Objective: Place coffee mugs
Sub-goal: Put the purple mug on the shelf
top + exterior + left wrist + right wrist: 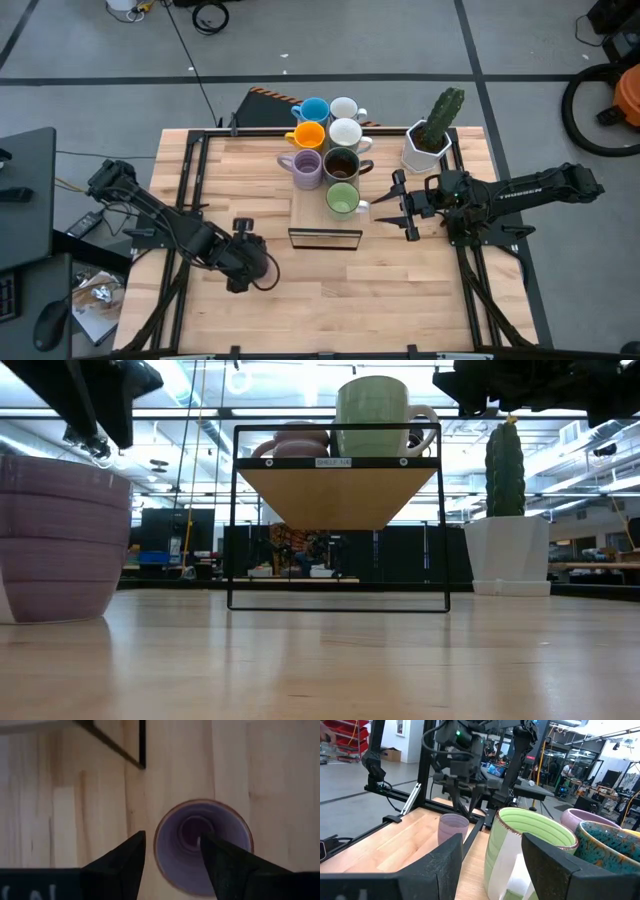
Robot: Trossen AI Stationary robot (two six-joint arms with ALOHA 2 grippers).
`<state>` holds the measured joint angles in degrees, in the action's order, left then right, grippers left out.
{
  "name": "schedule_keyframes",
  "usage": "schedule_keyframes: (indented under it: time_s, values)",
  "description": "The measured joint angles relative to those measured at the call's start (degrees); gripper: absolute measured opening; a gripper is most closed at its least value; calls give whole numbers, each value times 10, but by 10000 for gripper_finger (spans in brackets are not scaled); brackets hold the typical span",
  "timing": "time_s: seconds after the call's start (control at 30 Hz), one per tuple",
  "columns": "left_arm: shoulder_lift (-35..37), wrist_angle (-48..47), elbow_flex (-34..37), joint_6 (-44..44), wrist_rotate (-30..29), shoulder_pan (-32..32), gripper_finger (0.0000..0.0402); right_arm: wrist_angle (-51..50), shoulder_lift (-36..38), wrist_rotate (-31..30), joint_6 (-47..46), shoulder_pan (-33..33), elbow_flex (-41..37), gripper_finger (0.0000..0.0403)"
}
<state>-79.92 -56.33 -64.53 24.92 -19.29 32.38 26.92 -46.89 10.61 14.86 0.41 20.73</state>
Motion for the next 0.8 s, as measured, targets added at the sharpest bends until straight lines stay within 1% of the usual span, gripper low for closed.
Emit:
schedule_keyframes:
  time_s: [0.1, 0.23, 0.3, 0.43, 0.53, 0.6, 0.67, 0.73, 0.8]
  values:
    - [0, -39, -24, 55, 10, 0, 197, 0, 0, 0, 0, 0, 0, 210]
    - [1, -51, -47, 188, 36, 0, 197, -4, 0, 0, -2, 0, 0, 210]
    - [1, -52, -48, 274, 70, 0, 197, -5, 0, 0, -2, 0, 0, 210]
    - [1, -51, -48, 437, 175, 9, 197, -5, 0, 2, -3, 0, 0, 210]
    - [1, -49, -48, 548, 217, 37, 197, -5, 0, 10, -3, 0, 0, 210]
    - [1, -49, -48, 614, 217, 66, 197, -4, 0, 14, -2, 0, 0, 210]
    - [1, -48, -48, 675, 196, 103, 197, 0, 0, 15, 2, 0, 0, 210]
    - [1, -43, -48, 735, 155, 143, 196, 3, 0, 15, 7, 0, 0, 210]
    - [1, -38, -48, 784, 102, 181, 196, 12, 0, 15, 18, 0, 0, 210]
